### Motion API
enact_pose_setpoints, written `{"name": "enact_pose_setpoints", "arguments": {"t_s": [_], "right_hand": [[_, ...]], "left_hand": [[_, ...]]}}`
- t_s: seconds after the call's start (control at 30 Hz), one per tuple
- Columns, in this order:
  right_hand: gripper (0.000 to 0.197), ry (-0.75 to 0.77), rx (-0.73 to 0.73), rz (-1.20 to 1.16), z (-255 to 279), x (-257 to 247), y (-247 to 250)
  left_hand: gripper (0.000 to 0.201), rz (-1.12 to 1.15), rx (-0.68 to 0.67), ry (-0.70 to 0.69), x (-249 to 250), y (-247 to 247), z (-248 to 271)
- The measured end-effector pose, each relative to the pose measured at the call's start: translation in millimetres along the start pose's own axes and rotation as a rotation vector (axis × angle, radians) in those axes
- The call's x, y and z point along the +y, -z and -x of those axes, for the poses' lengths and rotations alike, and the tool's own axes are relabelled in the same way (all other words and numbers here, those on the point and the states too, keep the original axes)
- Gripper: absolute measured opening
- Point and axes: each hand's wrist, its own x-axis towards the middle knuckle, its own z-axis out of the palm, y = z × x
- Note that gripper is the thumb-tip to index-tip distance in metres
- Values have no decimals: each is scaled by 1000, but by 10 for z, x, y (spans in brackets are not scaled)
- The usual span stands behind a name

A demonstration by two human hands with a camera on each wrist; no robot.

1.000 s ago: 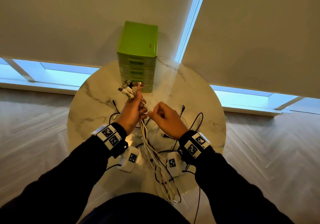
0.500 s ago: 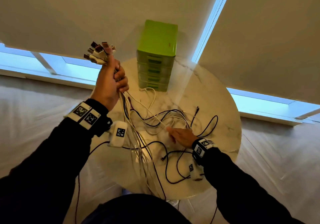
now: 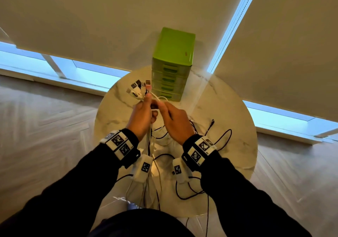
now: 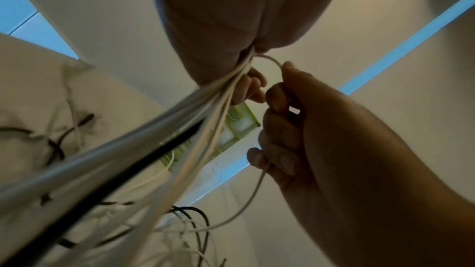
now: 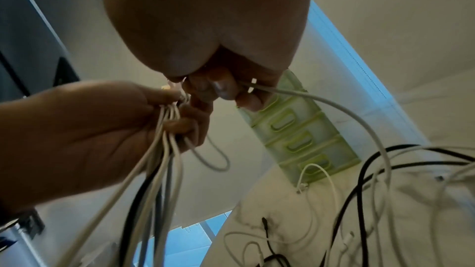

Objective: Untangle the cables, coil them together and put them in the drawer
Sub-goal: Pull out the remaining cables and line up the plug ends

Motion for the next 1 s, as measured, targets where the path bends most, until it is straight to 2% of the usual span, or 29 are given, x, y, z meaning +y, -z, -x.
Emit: {"name": "enact_pose_setpoints", "arguments": {"t_s": [0.17, 0.27, 0.37, 0.47, 0.57, 0.6, 0.67, 0.8, 0.9, 1.0], "right_hand": [[49, -60, -220, -119, 196, 82, -31], [57, -105, -377, -79, 352, 334, -48], [58, -204, -403, -55, 517, 691, -45], [53, -258, -432, 139, 601, 1025, 66], [49, -410, -536, 454, 625, 1310, 211], [50, -437, -514, 521, 602, 1358, 238], [50, -436, -364, 536, 462, 1359, 249], [40, -329, -108, 265, 78, 1011, 235], [38, -180, -60, 44, -94, 600, 210], [38, -80, -96, -38, -158, 279, 183]], "left_hand": [[44, 294, 11, -2, 38, -31, -49], [41, 452, 0, -27, 211, -1, -79], [40, 542, -32, -45, 435, 140, -119], [40, 493, -25, -117, 657, 379, -190], [40, 449, 18, -192, 840, 617, -265], [40, 438, 30, -218, 872, 671, -280], [39, 370, 59, -258, 849, 716, -287], [38, 164, 47, -243, 552, 558, -199], [37, 34, -30, -168, 301, 390, -93], [40, 11, -101, -33, 161, 223, 8]]}}
